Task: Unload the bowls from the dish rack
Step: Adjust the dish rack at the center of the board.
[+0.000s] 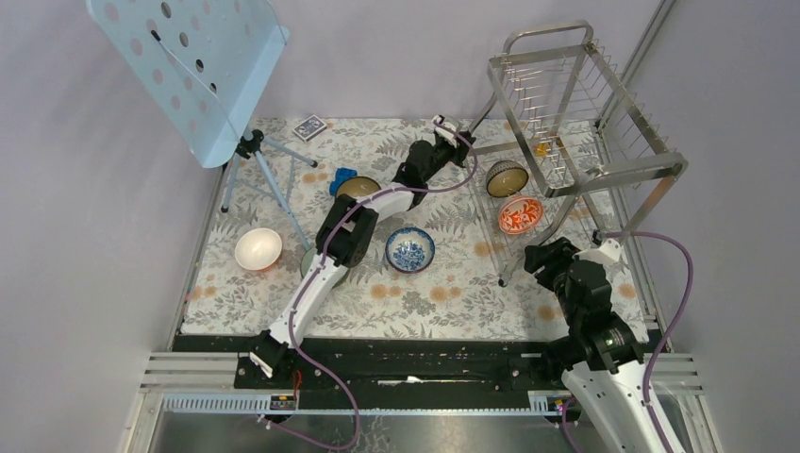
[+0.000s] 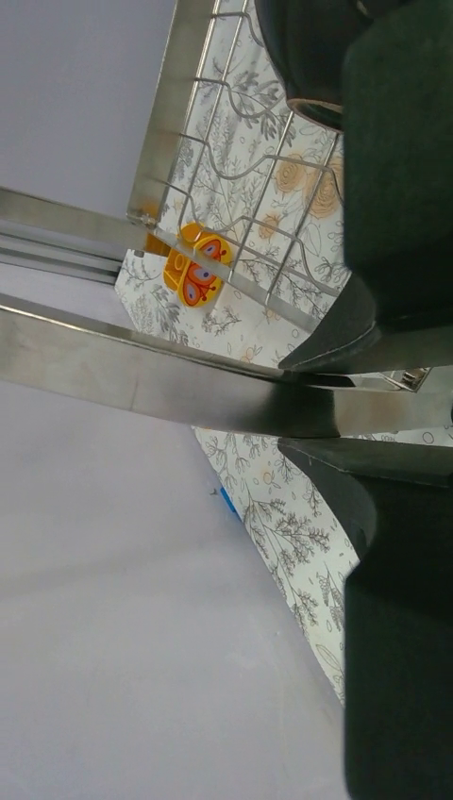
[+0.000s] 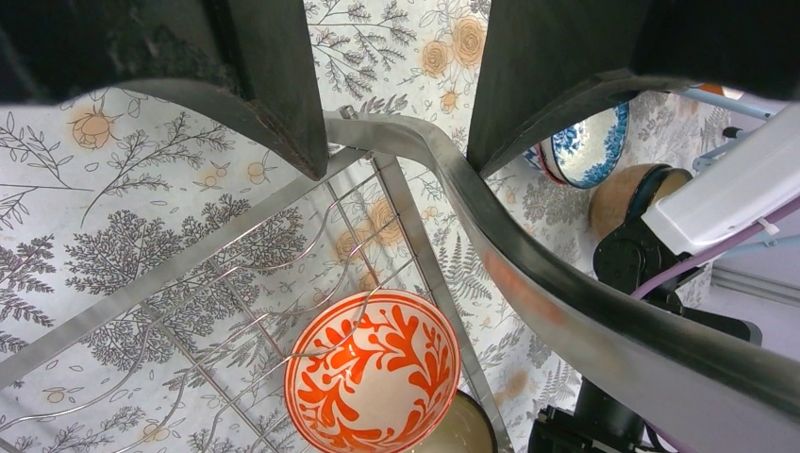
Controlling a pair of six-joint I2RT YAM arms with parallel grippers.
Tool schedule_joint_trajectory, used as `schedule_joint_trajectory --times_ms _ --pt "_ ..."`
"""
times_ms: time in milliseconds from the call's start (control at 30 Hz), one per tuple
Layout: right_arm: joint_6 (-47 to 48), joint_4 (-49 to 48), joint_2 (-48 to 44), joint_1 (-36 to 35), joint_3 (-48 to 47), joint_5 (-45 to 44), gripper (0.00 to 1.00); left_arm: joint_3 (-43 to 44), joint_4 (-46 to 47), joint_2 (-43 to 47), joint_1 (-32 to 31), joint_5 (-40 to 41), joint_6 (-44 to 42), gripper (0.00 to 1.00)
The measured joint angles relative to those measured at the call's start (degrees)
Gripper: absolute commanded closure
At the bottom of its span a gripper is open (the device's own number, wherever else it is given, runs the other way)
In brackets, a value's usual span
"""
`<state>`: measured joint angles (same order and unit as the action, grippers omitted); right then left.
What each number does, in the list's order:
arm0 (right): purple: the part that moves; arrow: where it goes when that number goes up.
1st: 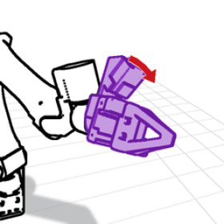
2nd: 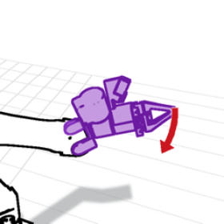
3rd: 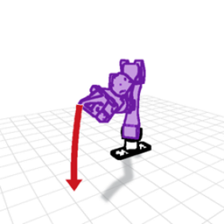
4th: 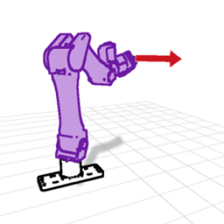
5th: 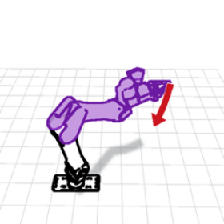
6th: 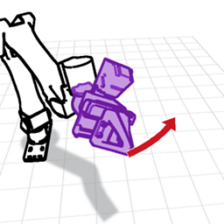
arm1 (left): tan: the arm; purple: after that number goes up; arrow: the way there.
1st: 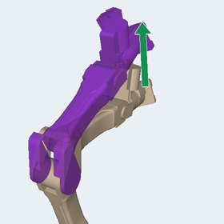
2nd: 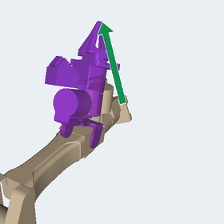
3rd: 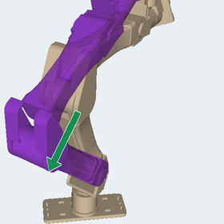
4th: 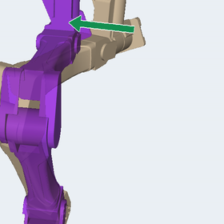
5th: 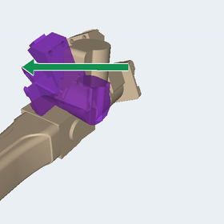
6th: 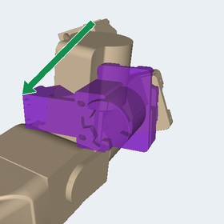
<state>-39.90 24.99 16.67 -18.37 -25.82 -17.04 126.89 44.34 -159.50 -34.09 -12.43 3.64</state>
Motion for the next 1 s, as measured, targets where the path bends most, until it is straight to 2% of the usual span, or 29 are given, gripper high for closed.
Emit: schedule_joint_trajectory --times_ms 133,300,633,833,1000 --pt "-0.2 -0.5 0.5 0.0 0.4 0.3 0.36 0.0 0.3 0.0 -0.3 0.1 -0.2 1.00" --pt "-0.1 -1.5 1.5 0.0 0.5 0.2 0.36 -5.3 4.2 2.1 -0.8 2.8 0.4 1.00" --pt "-0.9 -5.6 6.6 0.0 1.1 -2.2 0.37 -34.3 9.5 19.8 -0.8 9.0 -1.3 1.00" --pt "-0.4 -10.4 12.3 0.0 1.4 -7.6 0.39 -49.8 10.6 30.1 -0.6 14.7 -1.1 1.00" --pt "0.8 -15.9 18.3 0.0 1.4 -11.2 0.37 -58.3 12.0 35.7 -0.7 17.5 -0.6 1.00"
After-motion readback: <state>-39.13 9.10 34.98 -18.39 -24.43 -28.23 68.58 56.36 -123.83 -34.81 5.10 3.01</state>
